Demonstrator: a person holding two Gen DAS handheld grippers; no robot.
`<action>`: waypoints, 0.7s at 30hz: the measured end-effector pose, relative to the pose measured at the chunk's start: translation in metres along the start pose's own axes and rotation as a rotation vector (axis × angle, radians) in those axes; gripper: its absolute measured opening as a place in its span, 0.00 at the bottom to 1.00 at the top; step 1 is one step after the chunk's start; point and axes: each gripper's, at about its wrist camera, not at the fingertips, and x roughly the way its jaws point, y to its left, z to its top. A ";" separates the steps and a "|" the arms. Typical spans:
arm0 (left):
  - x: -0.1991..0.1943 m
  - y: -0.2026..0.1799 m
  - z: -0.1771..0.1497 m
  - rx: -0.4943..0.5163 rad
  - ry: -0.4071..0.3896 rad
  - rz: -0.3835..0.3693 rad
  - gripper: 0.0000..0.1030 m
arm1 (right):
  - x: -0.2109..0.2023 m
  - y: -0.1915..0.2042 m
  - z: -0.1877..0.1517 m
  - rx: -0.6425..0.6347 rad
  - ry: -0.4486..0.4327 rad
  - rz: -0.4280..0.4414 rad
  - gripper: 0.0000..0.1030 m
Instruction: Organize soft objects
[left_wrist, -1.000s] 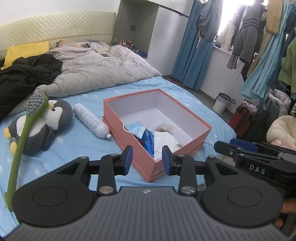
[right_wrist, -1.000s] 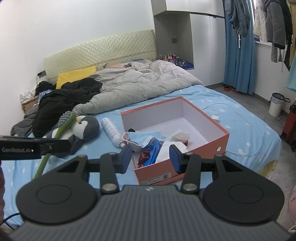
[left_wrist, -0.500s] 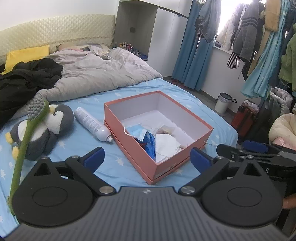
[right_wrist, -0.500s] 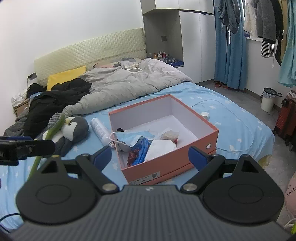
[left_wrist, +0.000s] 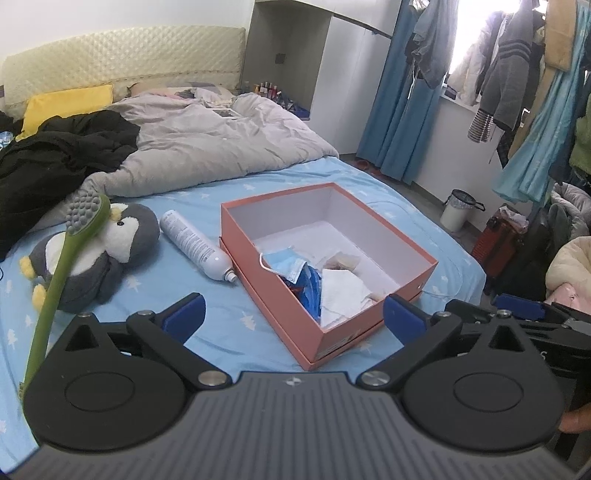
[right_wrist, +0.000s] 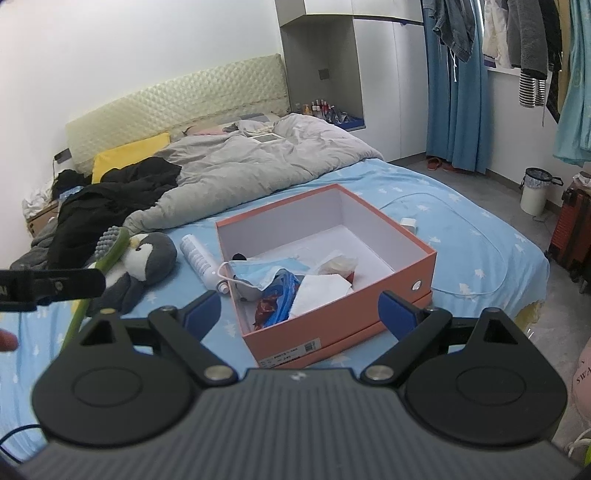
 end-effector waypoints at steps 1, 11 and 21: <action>0.001 0.000 0.000 0.003 0.002 0.002 1.00 | 0.000 0.000 0.000 -0.001 0.000 -0.001 0.91; 0.004 -0.001 0.000 0.001 0.005 0.010 1.00 | 0.001 0.001 0.000 -0.006 0.000 -0.003 0.91; 0.005 0.002 0.001 -0.005 0.003 0.009 1.00 | 0.001 0.000 0.001 0.000 0.001 -0.002 0.91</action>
